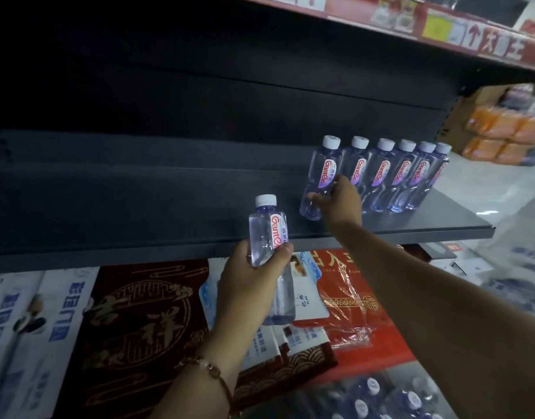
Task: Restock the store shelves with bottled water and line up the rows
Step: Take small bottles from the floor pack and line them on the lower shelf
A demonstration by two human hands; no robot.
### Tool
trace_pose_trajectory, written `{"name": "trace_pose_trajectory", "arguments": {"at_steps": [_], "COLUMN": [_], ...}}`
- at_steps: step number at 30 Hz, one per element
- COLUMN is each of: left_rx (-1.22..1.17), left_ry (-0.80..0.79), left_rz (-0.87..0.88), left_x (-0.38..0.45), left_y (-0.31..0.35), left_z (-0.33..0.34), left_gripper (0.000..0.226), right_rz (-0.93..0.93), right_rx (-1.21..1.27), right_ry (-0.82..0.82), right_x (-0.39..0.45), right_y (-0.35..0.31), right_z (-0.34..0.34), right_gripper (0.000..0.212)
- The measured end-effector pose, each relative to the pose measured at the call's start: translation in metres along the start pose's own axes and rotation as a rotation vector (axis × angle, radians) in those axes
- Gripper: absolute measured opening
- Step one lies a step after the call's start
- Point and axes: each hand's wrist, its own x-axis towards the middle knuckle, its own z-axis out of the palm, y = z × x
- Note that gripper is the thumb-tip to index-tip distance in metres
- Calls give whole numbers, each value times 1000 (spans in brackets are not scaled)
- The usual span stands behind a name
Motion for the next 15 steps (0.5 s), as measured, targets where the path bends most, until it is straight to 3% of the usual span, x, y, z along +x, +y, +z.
{"name": "trace_pose_trajectory", "arguments": {"at_steps": [7, 15], "left_rx": [33, 48], "left_ry": [-13, -4], "left_rz": [-33, -49], "left_x": [2, 1], "left_y": [-2, -2], "left_z": [-1, -1], "left_gripper": [27, 34], "right_rz": [27, 40], "right_rx": [19, 155], "right_ry": [90, 8], "right_x": [6, -14], "right_y": [3, -4], "right_z": [10, -1], "right_gripper": [50, 52]}}
